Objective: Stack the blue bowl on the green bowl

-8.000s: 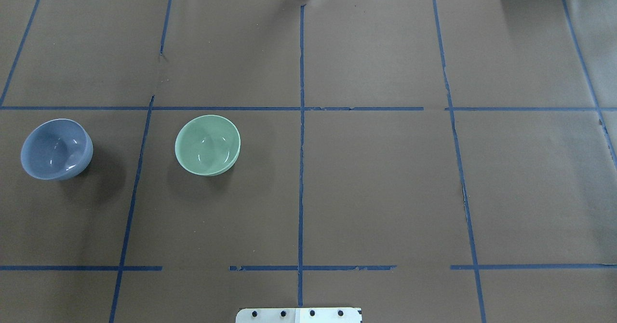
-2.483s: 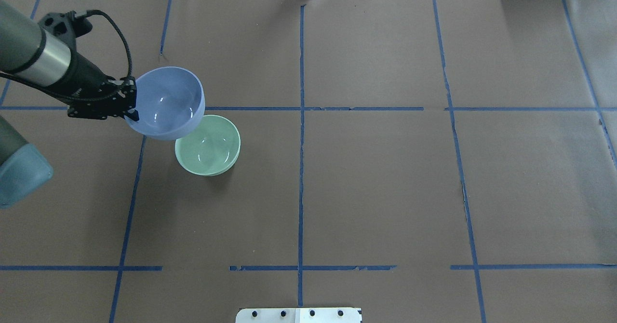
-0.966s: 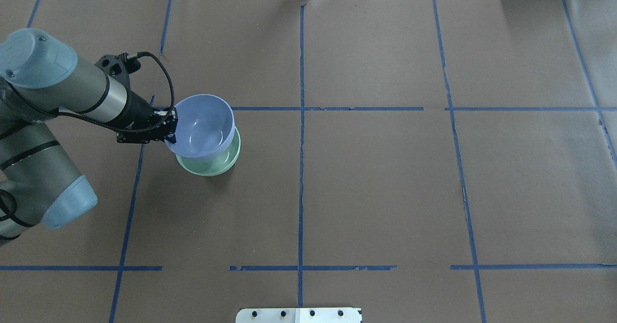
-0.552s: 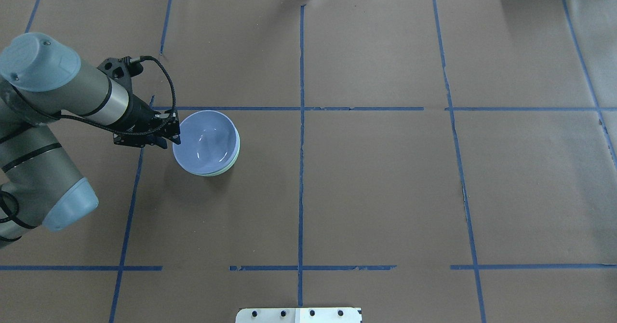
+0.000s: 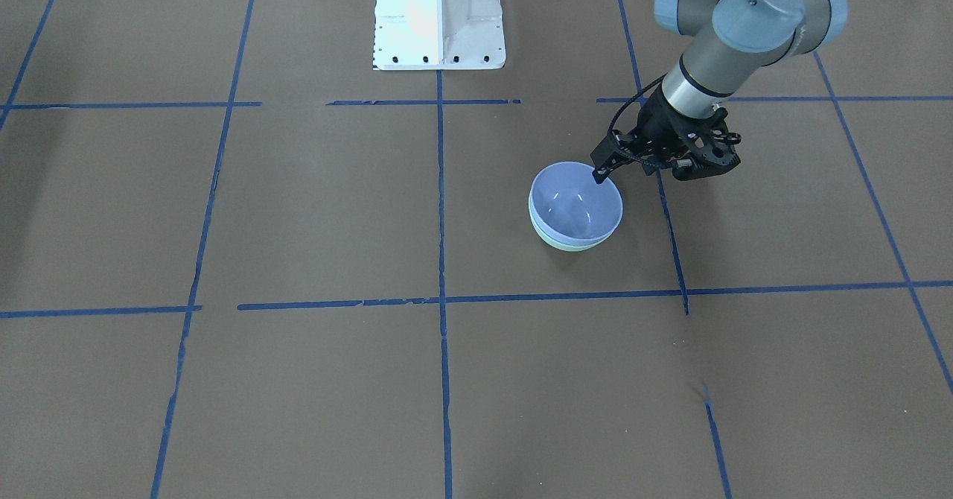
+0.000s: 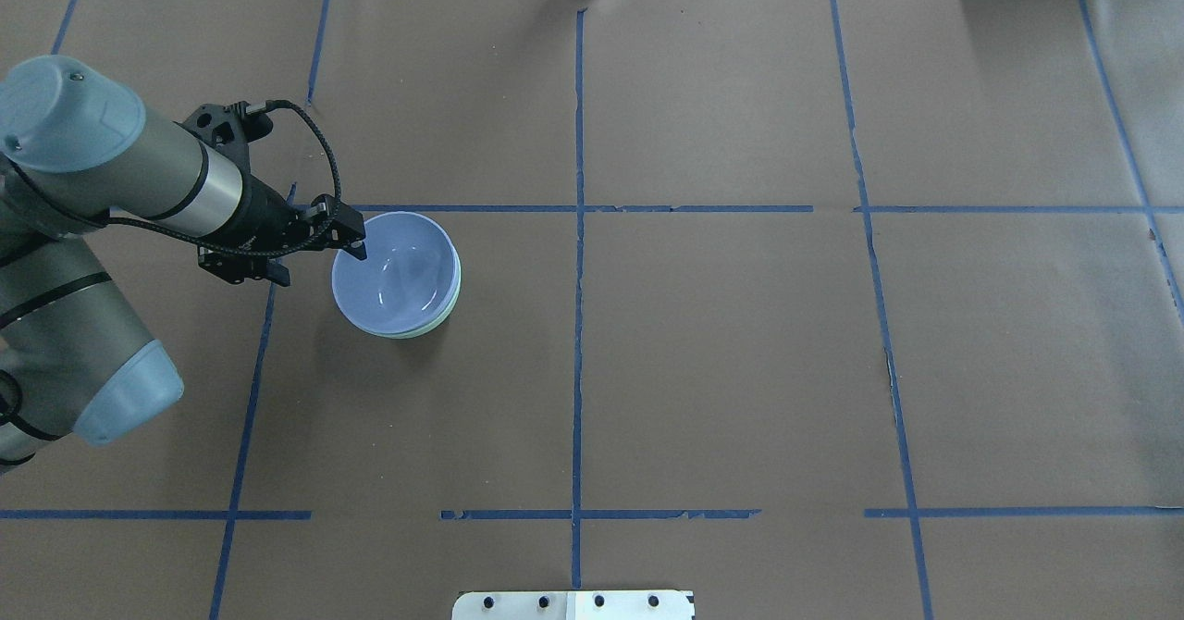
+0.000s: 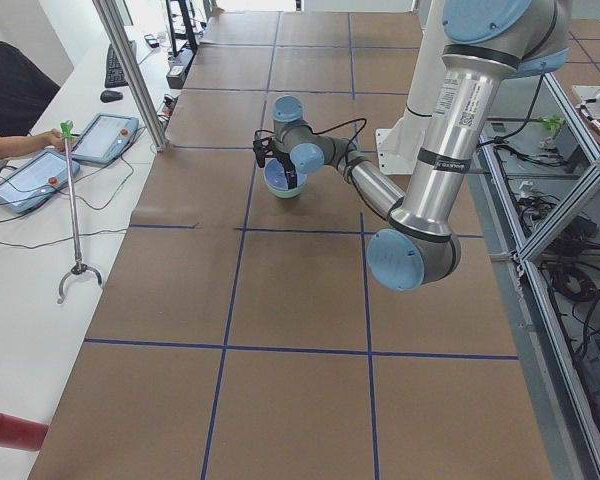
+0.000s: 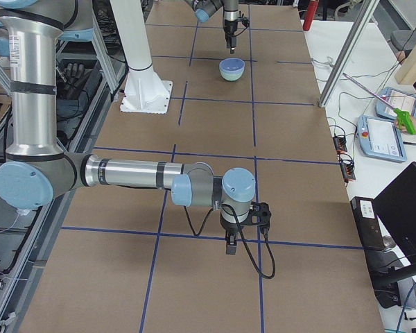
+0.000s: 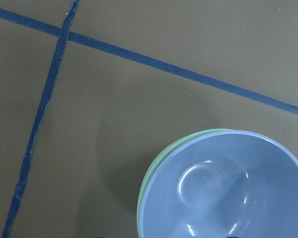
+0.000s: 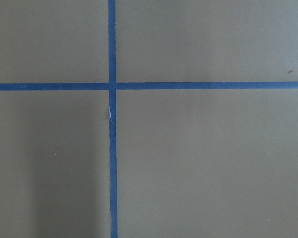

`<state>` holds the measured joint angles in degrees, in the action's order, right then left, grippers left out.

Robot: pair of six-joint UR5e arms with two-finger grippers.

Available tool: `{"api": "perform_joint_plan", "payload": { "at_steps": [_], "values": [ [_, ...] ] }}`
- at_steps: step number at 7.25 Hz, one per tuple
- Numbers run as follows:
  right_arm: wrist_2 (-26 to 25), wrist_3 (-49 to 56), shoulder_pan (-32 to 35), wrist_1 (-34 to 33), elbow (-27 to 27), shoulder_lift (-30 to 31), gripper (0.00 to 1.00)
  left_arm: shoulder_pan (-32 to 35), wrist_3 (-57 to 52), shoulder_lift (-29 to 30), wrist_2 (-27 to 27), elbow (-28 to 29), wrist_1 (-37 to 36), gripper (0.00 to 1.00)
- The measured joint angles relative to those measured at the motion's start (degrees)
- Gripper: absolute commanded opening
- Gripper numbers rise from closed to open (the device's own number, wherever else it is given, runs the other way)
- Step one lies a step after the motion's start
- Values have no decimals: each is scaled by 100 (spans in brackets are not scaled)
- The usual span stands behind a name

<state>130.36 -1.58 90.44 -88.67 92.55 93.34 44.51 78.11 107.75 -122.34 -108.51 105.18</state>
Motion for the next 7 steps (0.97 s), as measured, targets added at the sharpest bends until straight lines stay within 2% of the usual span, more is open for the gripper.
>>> {"api": "perform_joint_plan", "payload": {
  "at_steps": [2,7],
  "values": [
    [1,0,0,4,0,0,100,552,-636,-58,-11,-346,-124,100],
    [-1,0,0,7,0,0,100,2515,-4764,-211,-159,-605,-1923,100]
  ]
}}
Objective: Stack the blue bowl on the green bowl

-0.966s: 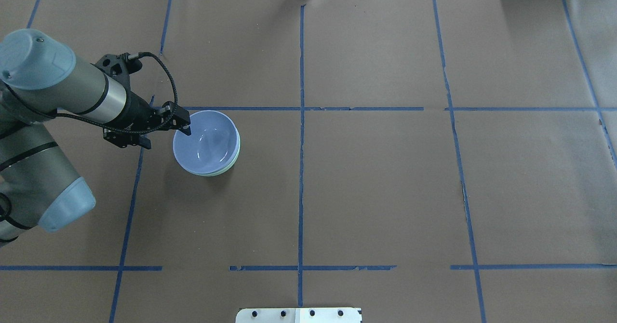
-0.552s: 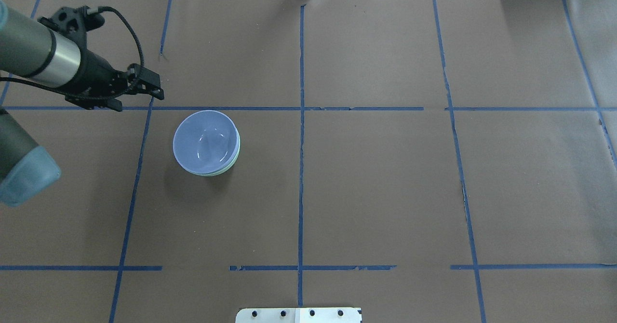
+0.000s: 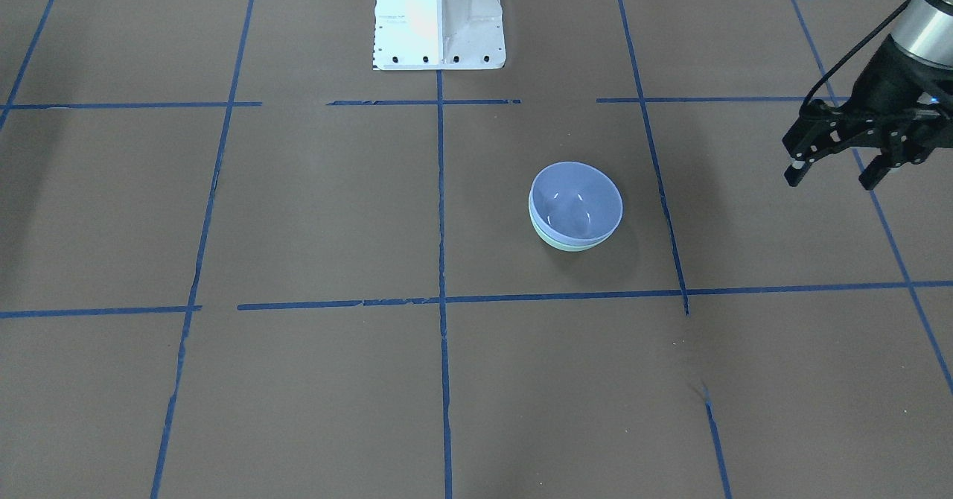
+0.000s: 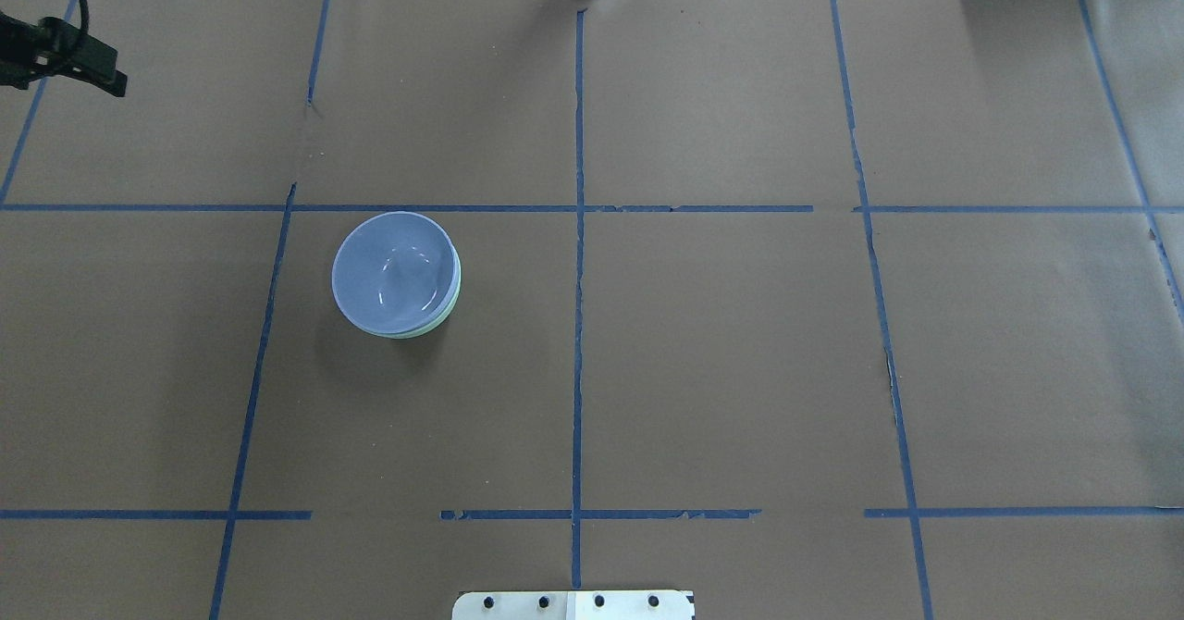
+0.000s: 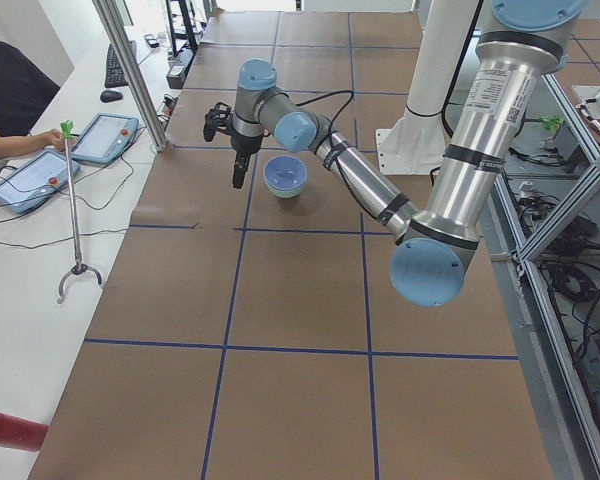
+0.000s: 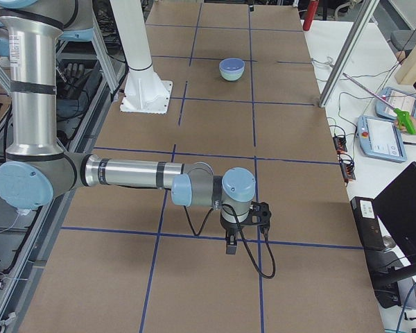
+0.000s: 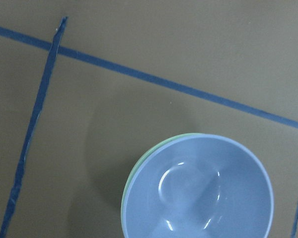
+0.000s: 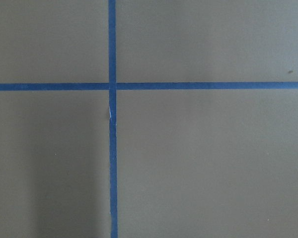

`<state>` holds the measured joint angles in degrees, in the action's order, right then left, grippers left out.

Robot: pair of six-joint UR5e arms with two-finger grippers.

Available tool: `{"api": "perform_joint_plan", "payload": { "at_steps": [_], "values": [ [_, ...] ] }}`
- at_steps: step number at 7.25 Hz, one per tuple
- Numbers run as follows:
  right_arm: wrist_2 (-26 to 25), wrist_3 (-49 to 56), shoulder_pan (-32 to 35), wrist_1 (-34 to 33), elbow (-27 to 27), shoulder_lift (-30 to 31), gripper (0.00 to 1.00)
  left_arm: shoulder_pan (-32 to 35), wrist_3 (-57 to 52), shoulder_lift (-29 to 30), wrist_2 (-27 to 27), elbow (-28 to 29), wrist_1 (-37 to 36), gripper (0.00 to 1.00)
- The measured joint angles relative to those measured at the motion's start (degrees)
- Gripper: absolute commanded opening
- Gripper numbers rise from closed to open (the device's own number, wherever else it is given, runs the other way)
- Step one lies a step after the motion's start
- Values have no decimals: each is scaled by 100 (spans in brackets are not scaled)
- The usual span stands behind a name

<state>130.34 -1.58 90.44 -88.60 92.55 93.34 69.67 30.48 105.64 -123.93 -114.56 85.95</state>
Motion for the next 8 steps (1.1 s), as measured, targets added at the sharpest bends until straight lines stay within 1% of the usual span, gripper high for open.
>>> {"api": "perform_joint_plan", "payload": {
  "at_steps": [1,2,3,4,5,6,7,8],
  "values": [
    [0,0,0,1,0,0,100,344,-863,-169,-196,49,-272,100],
    [0,0,0,0,0,0,100,724,-1672,-494,-463,135,-436,100],
    [0,0,0,0,0,0,100,1090,-2450,-884,-694,298,-478,100],
    [0,0,0,0,0,0,100,1411,-3134,-1188,-802,572,-488,100],
    [0,0,0,0,0,0,100,1642,-3540,-1439,-837,866,-450,100],
    [0,0,0,1,0,0,100,1769,-3696,-1724,-844,1090,-239,100],
    [0,0,0,0,0,0,100,1873,-3735,-1961,-854,1320,90,100],
    [0,0,0,-1,0,0,100,1964,-3748,-2063,-865,1548,273,100]
  ]
}}
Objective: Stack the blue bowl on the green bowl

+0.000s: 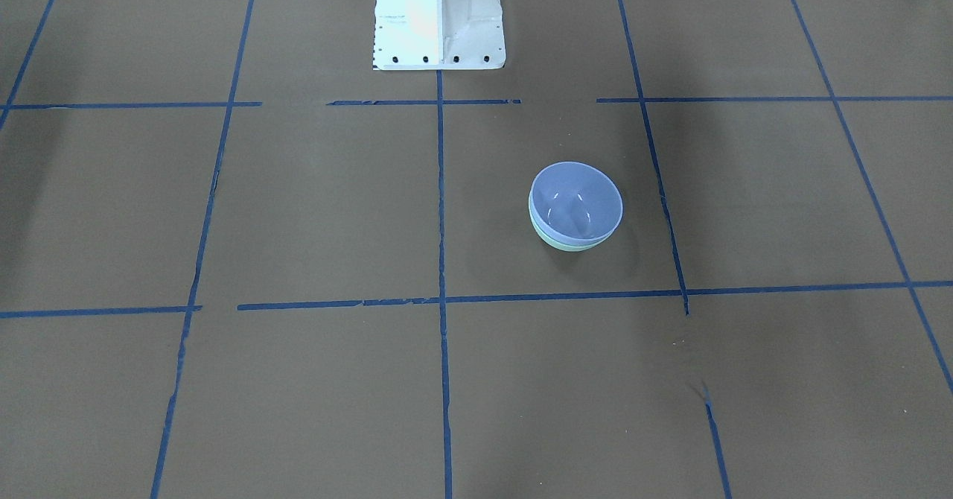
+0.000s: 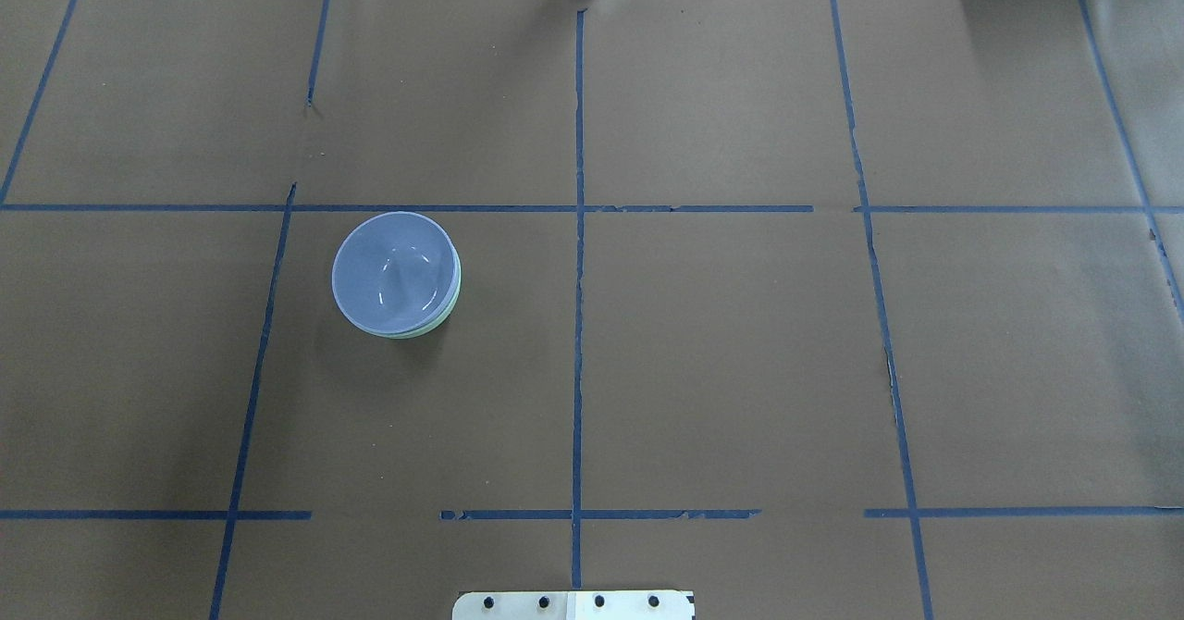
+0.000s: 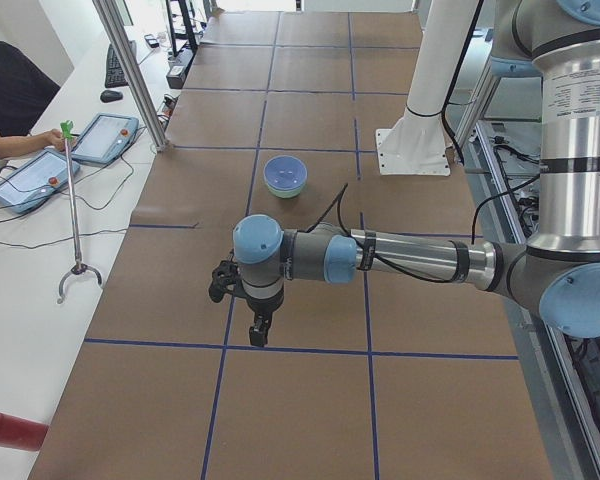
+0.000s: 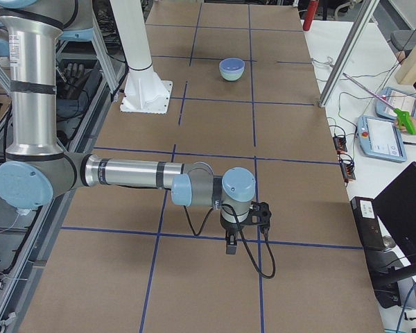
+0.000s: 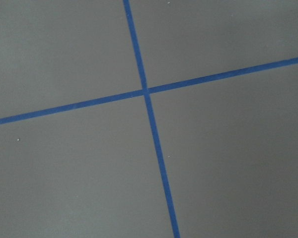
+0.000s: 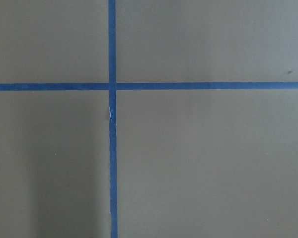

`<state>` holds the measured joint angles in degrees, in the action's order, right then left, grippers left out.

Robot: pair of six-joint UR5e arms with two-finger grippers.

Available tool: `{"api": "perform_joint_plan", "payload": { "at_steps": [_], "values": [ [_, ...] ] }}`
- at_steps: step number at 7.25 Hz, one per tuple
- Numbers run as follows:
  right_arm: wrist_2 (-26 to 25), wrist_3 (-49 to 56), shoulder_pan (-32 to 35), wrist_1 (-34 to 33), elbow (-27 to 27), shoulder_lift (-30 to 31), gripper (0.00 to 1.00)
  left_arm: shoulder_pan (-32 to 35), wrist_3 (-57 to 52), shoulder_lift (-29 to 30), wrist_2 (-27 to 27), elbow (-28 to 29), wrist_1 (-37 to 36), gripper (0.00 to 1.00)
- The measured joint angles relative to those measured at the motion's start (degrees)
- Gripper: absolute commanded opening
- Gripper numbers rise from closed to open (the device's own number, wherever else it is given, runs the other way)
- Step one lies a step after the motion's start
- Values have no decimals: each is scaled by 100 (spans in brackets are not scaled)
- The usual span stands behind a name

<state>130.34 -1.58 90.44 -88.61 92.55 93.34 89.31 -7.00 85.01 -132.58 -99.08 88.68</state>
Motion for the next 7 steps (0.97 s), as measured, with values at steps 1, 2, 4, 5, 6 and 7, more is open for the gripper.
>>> {"api": "perform_joint_plan", "payload": {
  "at_steps": [1,2,4,5,6,7],
  "values": [
    [0,0,0,-2,0,0,100,76,-9,-40,-8,171,64,100],
    [0,0,0,-2,0,0,100,167,-7,-63,-9,262,67,100],
    [2,0,0,-1,0,0,100,278,16,-85,-7,313,53,100],
    [4,0,0,1,0,0,100,291,25,-90,-10,315,46,100],
    [3,0,0,1,0,0,100,294,36,-95,-15,321,27,100],
    [1,0,0,2,0,0,100,297,44,-97,-37,324,-2,100]
  ]
}}
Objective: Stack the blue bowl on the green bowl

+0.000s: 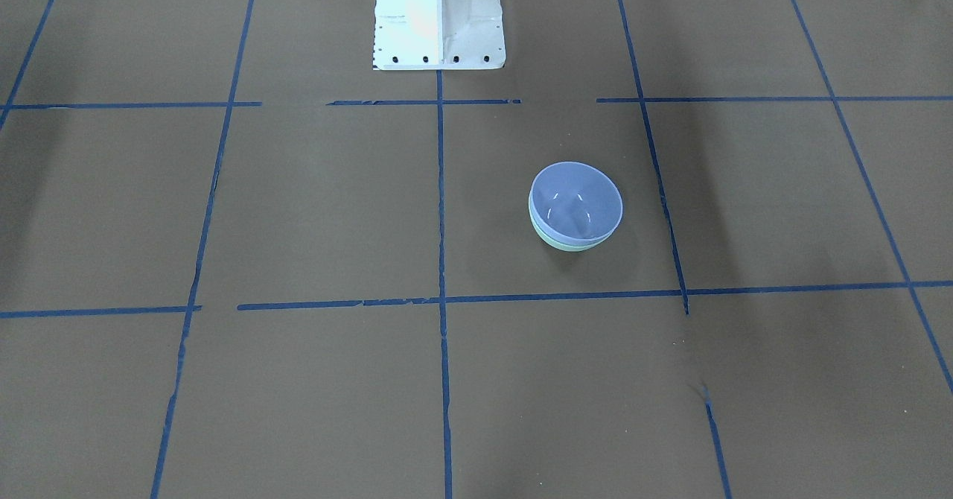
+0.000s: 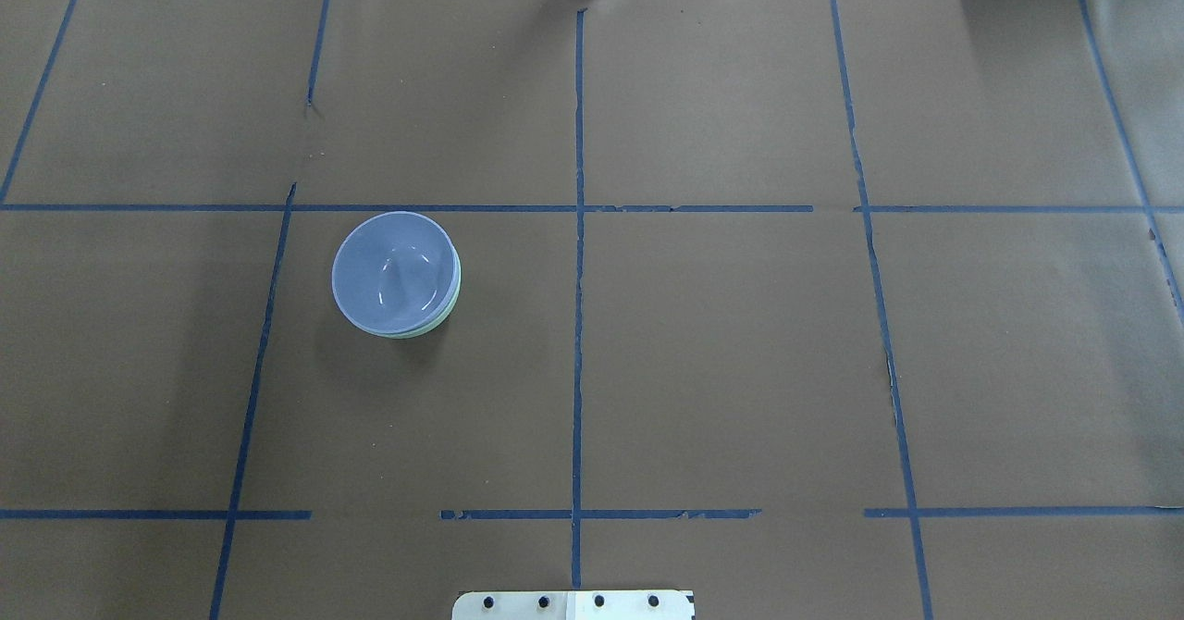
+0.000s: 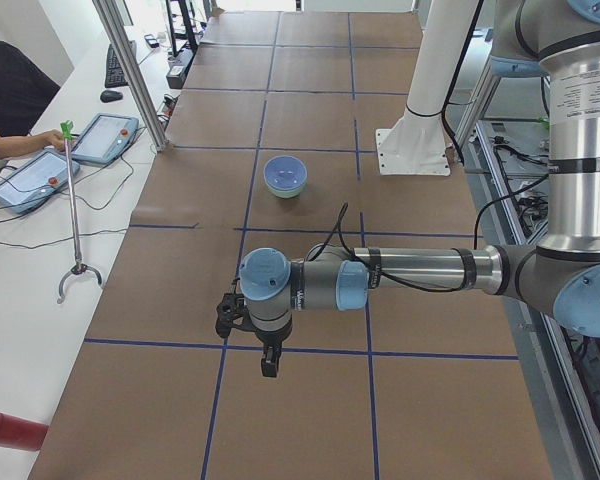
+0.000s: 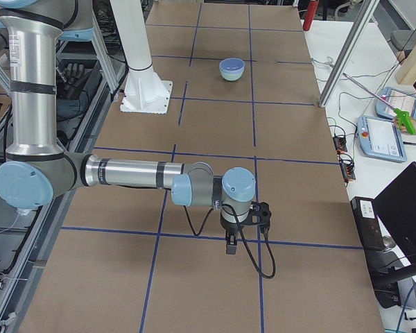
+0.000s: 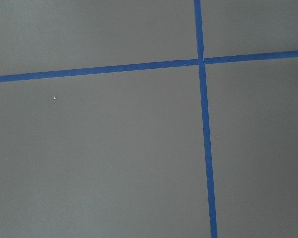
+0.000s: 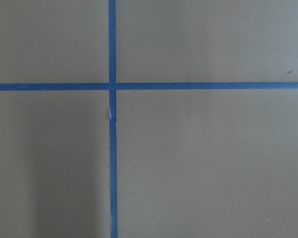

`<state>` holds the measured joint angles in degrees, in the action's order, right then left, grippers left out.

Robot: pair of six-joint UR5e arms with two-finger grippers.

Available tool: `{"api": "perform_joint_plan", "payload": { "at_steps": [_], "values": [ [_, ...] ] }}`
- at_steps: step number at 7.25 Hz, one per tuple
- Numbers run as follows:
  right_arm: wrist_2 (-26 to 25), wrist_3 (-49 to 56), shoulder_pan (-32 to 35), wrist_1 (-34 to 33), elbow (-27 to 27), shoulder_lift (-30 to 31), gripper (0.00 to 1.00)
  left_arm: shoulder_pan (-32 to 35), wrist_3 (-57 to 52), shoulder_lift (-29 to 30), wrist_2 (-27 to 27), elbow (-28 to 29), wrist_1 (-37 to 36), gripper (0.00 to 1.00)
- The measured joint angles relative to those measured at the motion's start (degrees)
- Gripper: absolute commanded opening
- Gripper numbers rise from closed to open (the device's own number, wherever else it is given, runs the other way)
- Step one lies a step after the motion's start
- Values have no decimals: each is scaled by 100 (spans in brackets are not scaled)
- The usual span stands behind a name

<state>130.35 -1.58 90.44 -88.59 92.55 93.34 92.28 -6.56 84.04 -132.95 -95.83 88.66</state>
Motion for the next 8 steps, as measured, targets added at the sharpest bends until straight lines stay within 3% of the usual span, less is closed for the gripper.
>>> {"api": "perform_joint_plan", "payload": {
  "at_steps": [8],
  "values": [
    [1,0,0,-1,0,0,100,1,-2,7,-201,-5,-33,100]
  ]
}}
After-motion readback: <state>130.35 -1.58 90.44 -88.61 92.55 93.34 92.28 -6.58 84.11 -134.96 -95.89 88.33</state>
